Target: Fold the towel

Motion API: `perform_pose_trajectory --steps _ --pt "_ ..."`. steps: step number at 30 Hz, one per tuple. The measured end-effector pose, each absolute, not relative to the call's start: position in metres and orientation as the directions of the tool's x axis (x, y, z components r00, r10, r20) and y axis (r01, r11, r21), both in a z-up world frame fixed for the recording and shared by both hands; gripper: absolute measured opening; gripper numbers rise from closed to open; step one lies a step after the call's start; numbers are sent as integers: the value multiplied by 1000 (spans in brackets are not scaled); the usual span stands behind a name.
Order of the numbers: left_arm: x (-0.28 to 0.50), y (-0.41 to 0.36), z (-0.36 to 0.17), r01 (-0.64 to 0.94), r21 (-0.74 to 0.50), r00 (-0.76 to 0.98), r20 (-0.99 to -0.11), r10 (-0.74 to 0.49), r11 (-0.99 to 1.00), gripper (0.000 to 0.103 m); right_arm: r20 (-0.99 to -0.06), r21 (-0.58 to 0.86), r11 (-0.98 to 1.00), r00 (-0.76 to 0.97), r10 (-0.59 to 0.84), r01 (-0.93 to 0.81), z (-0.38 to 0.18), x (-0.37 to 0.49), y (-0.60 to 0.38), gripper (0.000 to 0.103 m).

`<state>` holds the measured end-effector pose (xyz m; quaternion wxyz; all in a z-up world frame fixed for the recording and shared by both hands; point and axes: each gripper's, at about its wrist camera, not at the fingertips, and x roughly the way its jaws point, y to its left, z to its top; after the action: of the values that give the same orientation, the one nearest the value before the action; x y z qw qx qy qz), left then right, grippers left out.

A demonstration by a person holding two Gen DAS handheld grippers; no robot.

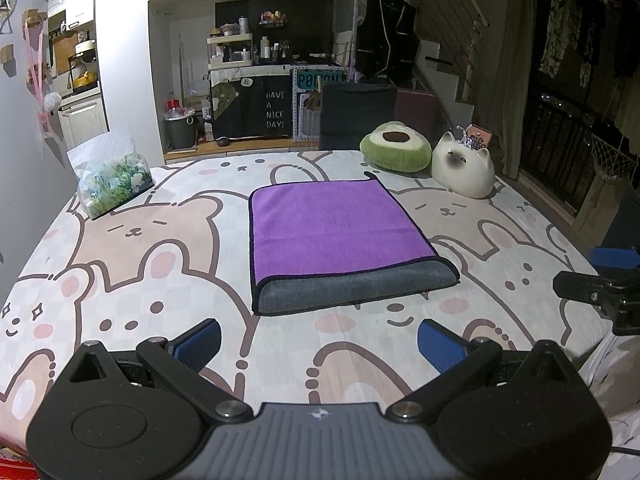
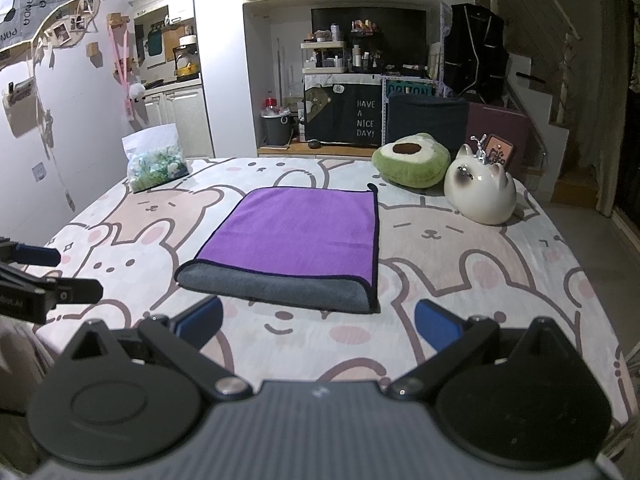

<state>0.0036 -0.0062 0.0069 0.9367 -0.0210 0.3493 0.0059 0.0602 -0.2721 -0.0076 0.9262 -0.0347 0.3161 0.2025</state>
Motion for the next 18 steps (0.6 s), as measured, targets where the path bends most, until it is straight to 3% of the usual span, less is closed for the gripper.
perform_pose_trajectory --steps 18 --pt "23 3 19 -55 -56 775 -631 7 997 103 -559 40 930 763 324 -366 1 68 -271 103"
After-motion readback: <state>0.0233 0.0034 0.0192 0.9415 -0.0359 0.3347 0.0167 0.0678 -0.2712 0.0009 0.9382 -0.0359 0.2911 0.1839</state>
